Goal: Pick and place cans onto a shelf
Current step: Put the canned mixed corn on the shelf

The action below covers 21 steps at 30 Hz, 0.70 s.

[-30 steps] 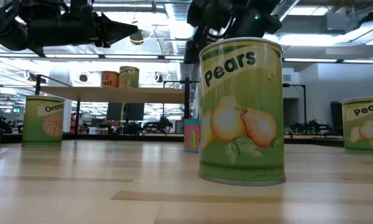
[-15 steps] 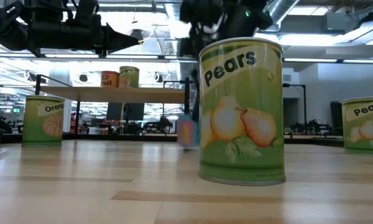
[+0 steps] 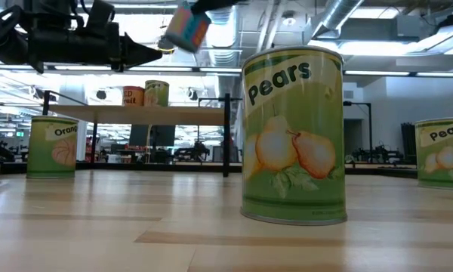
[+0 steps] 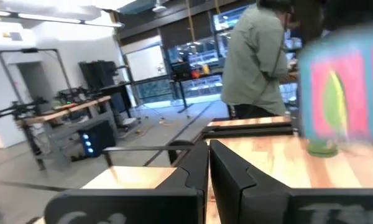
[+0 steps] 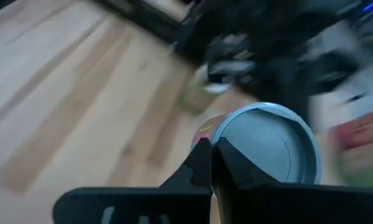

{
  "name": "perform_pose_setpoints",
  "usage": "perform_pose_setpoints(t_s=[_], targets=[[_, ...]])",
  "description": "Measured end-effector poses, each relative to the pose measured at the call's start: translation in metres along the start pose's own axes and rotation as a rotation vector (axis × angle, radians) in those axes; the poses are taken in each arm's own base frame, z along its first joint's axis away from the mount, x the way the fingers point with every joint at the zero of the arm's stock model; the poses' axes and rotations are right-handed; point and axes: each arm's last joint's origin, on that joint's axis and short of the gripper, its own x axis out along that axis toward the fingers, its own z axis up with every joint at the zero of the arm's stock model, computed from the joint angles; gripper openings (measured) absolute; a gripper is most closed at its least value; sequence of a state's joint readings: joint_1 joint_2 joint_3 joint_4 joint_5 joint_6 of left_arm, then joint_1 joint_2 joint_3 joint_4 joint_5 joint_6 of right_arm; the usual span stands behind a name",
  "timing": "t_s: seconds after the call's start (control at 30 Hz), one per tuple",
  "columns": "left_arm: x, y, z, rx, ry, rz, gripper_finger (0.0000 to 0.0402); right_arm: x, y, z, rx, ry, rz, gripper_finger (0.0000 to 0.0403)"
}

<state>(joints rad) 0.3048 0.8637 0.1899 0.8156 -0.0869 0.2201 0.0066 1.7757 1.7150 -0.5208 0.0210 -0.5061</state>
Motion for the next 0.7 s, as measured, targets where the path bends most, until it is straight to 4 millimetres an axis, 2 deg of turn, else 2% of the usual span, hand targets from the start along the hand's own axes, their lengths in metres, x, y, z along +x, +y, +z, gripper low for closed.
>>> perform_pose_setpoints(t_s=[0.07,0.17,0.27,0.4,0.53,0.7], targets=[[-0.003,0.003,-0.001,-0.004,-0.003,0.014,0.0002,-0.005,-0.022,0.005,-0.014,-0.026,-0.056,0.0014],[-0.007,0.007,-0.003,-0.002,0.004,0.015,0.0001,-0.009,-0.057,0.001,-0.009,-0.019,-0.131,0.0008],[-0.011,0.010,-0.006,0.004,0.035,0.030,0.0000,-0.005,-0.087,-0.014,-0.013,0.025,-0.160,0.0007],[-0.013,0.012,-0.009,0.008,0.066,0.030,0.0000,0.008,-0.119,-0.041,-0.010,0.058,-0.104,0.0009],[-0.013,0.013,-0.010,0.008,0.076,0.001,0.0000,0.031,-0.139,-0.070,0.017,0.120,-0.057,0.0009],[-0.013,0.013,-0.011,0.006,0.080,0.001,0.0000,0.058,-0.144,-0.093,0.045,0.200,-0.007,0.0010]])
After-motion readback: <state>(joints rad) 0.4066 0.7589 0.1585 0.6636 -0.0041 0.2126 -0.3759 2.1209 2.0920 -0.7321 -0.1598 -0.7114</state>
